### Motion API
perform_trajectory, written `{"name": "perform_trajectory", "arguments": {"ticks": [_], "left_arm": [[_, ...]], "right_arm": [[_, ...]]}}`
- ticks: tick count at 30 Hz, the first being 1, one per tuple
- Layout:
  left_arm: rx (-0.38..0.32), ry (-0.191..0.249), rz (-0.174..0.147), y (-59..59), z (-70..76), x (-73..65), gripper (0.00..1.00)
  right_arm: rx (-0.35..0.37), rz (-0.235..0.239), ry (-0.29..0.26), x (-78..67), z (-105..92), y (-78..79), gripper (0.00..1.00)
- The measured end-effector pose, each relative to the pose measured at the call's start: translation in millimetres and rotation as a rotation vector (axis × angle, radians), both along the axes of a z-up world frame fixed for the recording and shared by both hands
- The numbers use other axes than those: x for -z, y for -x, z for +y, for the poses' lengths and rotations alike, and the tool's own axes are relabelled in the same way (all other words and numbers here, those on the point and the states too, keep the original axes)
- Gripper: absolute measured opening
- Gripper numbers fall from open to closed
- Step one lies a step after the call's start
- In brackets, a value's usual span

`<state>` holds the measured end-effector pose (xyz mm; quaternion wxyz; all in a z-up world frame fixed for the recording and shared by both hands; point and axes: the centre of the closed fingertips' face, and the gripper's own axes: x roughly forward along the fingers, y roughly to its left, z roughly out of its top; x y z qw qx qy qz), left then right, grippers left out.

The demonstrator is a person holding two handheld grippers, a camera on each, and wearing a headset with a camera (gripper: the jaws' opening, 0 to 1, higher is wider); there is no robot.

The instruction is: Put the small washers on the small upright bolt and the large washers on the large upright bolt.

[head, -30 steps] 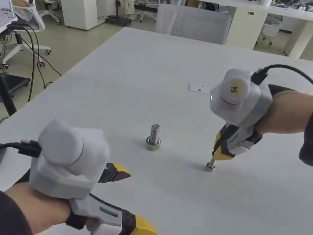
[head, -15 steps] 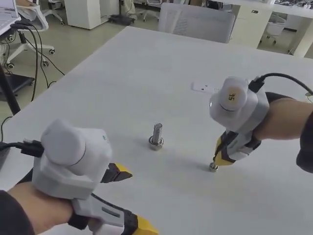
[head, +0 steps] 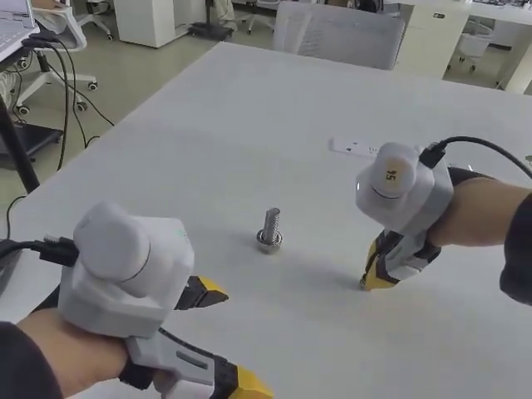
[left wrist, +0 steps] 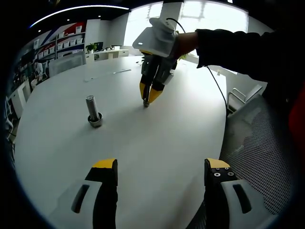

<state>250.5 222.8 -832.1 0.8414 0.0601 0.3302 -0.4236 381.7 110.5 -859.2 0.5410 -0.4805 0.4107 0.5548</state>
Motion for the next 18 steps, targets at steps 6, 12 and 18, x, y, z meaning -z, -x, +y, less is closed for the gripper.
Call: {"name": "perform_trajectory", "arguments": {"ticks": [6,12,18], "left_arm": [[-0.001,0.001,0.001,0.2,-0.2,0.6,0.74],[-0.002,0.001,-0.001,-0.3,-0.3,0.7,0.74],[-0.001,0.000,0.000,0.4,-0.8,1.0,0.74]], "right_arm": [[0.004,0.003,-0.007,1.7,0.0,-0.3,0.14],[0.010,0.006,-0.011,2.8,-0.8,-0.9,0.15],[0.028,0.002,-0.028,1.5,-1.8,1.2,0.19]]}}
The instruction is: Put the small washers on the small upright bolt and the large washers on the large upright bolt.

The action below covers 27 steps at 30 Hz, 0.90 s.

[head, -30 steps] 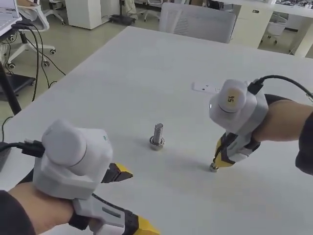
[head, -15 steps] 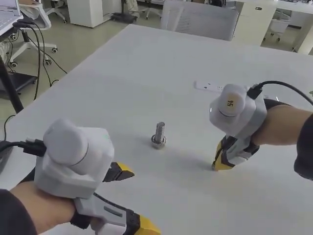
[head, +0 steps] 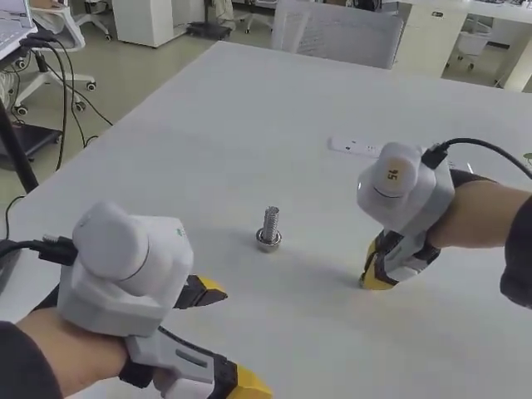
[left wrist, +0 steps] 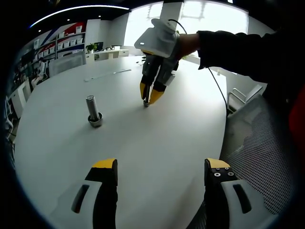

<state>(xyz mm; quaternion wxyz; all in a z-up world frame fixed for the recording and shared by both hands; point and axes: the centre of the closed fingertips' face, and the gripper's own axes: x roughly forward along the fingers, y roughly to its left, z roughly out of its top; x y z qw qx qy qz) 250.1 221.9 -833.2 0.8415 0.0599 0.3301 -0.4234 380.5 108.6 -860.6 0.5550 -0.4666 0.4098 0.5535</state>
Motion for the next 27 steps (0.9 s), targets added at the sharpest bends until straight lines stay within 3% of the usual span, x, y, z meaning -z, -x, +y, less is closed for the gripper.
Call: {"name": "perform_trajectory", "arguments": {"ticks": [15,22,27], "left_arm": [[0.010,0.002,-0.005,0.6,-2.8,-1.2,0.74],[0.016,0.001,-0.005,0.4,-4.1,-1.7,0.74],[0.018,0.003,-0.006,-0.2,-4.4,-1.7,0.74]], "right_arm": [[0.066,-0.019,-0.089,-12.0,-1.2,5.5,0.39],[0.130,-0.034,-0.162,-17.7,-1.7,4.2,0.67],[0.162,-0.036,-0.212,-18.4,-2.6,5.2,0.79]]}}
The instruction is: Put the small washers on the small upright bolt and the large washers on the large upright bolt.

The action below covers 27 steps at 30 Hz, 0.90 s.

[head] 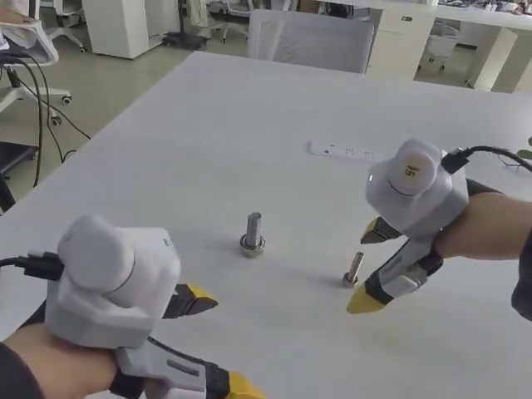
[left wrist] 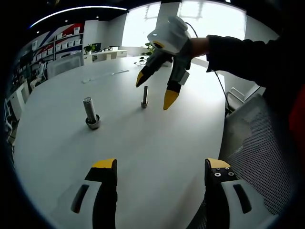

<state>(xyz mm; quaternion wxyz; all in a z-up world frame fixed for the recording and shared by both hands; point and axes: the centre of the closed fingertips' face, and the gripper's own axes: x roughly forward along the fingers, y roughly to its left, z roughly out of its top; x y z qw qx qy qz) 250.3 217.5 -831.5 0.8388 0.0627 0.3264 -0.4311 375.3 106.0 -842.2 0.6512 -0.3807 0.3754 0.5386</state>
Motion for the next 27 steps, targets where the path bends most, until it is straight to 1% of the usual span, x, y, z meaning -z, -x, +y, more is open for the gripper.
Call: {"name": "perform_trajectory", "arguments": {"ticks": [1,2,3,4,6,8,9,11,16,21,23,27], "left_arm": [[-0.001,0.001,-0.001,-0.3,-0.1,-0.4,0.74],[-0.001,0.002,0.000,-0.4,0.0,-0.6,0.74],[-0.002,0.003,-0.002,-0.7,-0.1,-1.0,0.74],[-0.003,0.003,-0.002,-1.0,0.0,-1.3,0.74],[-0.004,0.005,-0.003,-1.7,0.0,-1.8,0.75],[-0.005,0.006,-0.004,-2.9,-0.1,-2.2,0.75],[-0.006,0.008,-0.005,-3.2,-0.3,-2.8,0.75],[-0.009,0.012,-0.007,-3.8,-0.3,-3.7,0.75],[-0.011,0.015,-0.009,-4.6,-0.2,-5.5,0.75],[-0.019,0.020,-0.017,-5.9,1.7,-7.9,0.75],[-0.029,0.027,-0.025,-7.1,3.7,-11.2,0.75],[-0.045,0.039,-0.038,-8.4,6.2,-15.4,0.76]], "right_arm": [[0.006,-0.006,-0.012,-0.6,0.1,-0.4,0.86],[0.020,-0.008,-0.029,-2.1,0.8,0.6,0.89],[0.025,-0.012,-0.038,-3.2,0.8,0.7,0.92],[0.037,-0.025,-0.071,-6.1,3.7,0.3,0.95],[0.063,-0.019,-0.111,-9.0,4.9,1.9,1.00],[0.075,-0.022,-0.127,-11.0,2.9,1.9,1.00],[0.089,-0.022,-0.149,-13.1,3.0,3.0,1.00],[0.105,-0.019,-0.177,-16.3,2.1,6.0,1.00],[0.122,-0.037,-0.195,-22.3,-4.4,13.2,1.00],[0.163,-0.049,-0.262,-36.1,-6.3,19.4,1.00],[0.169,-0.059,-0.285,-43.2,-5.5,27.0,1.00],[0.186,-0.082,-0.331,-53.9,-4.5,36.8,1.00]]}}
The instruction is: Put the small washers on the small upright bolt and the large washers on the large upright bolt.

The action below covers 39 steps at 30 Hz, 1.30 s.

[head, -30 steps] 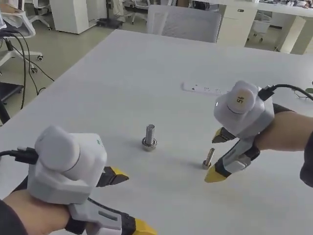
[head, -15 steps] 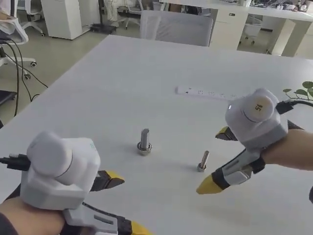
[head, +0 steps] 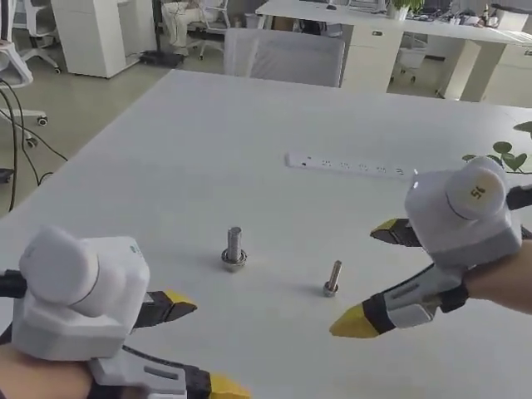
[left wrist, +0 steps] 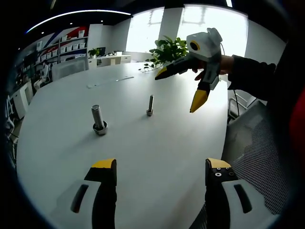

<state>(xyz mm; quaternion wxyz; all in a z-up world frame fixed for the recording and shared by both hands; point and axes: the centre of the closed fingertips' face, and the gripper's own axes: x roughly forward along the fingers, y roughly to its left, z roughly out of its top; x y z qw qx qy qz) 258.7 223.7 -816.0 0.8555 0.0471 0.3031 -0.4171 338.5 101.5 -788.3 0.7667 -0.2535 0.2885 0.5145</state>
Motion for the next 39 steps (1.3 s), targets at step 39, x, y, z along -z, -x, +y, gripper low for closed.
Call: {"name": "perform_trajectory", "arguments": {"ticks": [39], "left_arm": [[-0.110,0.067,-0.033,12.2,28.6,-13.4,0.83]], "right_arm": [[0.217,-0.013,-0.197,10.9,-10.3,59.9,1.00]]}}
